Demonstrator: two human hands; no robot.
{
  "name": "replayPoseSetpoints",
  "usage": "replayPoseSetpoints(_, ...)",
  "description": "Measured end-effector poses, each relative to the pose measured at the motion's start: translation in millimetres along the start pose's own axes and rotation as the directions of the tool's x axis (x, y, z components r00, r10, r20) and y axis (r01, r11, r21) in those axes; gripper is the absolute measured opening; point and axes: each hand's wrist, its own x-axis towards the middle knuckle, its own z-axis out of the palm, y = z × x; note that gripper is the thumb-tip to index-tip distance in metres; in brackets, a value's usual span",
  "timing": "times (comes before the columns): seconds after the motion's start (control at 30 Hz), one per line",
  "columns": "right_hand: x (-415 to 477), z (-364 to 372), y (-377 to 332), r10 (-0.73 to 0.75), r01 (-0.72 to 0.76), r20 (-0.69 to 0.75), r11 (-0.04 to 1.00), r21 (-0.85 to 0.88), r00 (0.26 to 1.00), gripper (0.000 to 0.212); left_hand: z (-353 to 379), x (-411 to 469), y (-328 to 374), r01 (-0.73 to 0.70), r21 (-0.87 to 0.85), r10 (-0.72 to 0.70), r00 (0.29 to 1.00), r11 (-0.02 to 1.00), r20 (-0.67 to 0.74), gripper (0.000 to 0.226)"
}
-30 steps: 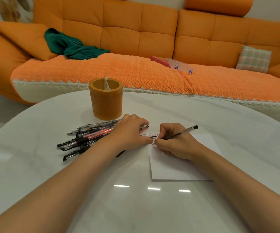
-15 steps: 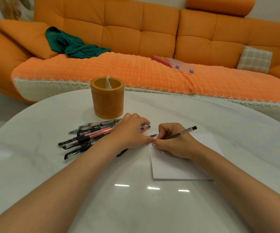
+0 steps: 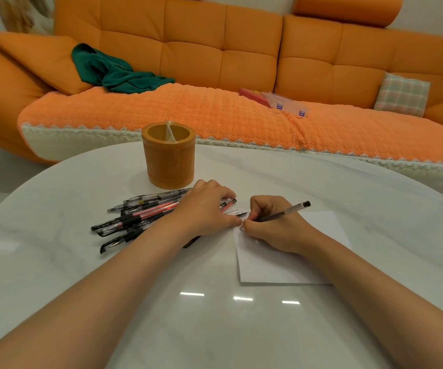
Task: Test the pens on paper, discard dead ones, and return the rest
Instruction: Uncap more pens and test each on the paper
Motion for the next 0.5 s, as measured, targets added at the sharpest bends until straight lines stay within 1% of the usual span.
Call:
replayPoseSetpoints(0.17,0.4,-1.2,0.3,0.013,-0.012,0.023,1.000,-0.010,1.000,0.021,0.2,-0.9,-0.1,0.002,0.002,-0.002,1.000,1.000,0.003,0.064)
replayPoseSetpoints(0.3,0.4,-0.1,1.1,0.003,-0.004,-0.010,1.000,-0.027,1.000,0.021,-1.1,-0.7,0.9,0.002,0.003,-0.002,1.000,1.000,0.006,0.065)
replayPoseSetpoints(0.5,0.6,0.4,1.9,0.010,-0.010,0.004,1.000,-0.030,1.000,0.021,-0.5,-1.4,0.7,0.001,0.001,-0.001,1.000,1.000,0.005,0.064)
